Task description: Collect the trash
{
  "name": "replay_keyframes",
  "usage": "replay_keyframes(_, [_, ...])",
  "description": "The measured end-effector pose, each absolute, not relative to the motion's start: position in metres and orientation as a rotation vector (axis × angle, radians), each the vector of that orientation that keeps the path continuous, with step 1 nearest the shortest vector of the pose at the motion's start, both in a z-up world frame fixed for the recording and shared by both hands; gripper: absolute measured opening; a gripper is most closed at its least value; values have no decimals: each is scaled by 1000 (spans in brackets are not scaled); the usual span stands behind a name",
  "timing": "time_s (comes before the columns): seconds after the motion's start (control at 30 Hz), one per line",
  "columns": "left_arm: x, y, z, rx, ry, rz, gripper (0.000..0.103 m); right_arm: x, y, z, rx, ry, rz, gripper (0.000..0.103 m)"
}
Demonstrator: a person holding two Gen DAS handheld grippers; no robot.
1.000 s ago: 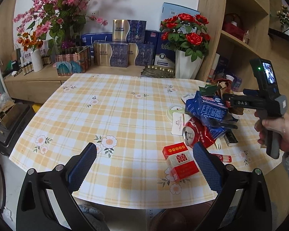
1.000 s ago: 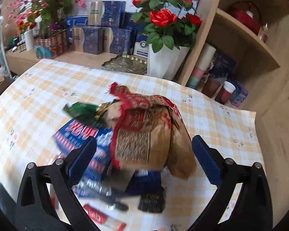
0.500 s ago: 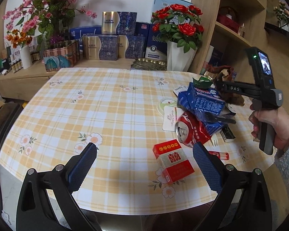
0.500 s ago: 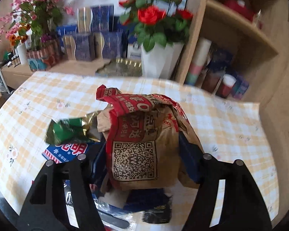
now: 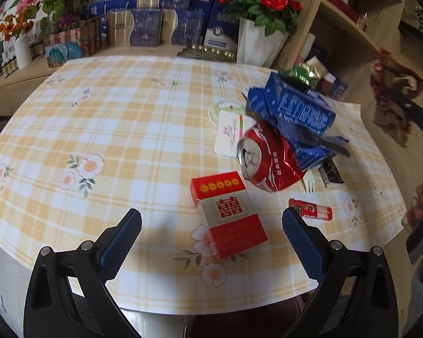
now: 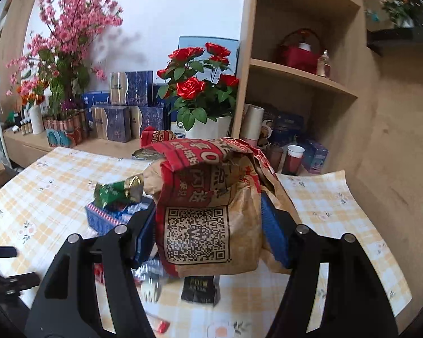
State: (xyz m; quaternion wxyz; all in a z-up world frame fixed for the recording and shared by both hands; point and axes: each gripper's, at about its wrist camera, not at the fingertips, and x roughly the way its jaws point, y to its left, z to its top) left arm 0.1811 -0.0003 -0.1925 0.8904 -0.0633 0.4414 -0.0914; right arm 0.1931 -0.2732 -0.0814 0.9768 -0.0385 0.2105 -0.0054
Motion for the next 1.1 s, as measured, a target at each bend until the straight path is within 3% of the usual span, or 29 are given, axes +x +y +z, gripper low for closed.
replay_keyframes(0.2, [201, -24, -217, -70, 961, -122, 91, 145, -293, -102, -26, 433, -41, 67])
replay_keyframes(0.47, [214, -45, -236, 34, 963, -47, 91, 106, -325, -129, 74, 500, -78, 67])
replay_keyframes(0.5, [215, -46, -238, 45, 969, -44, 87, 103, -327, -130, 84, 502, -81, 67])
replay_keyframes(0.6, [215, -47, -243, 59, 982, -54, 62, 96, -333, -133, 104, 507, -85, 67])
replay_keyframes(0.63, [214, -48, -242, 61, 976, -60, 59, 95, -333, -134, 110, 508, -82, 67])
replay_keyframes(1.1, [147, -1, -192, -60, 883, -220, 58, 58, -299, -141, 217, 567, 80, 67])
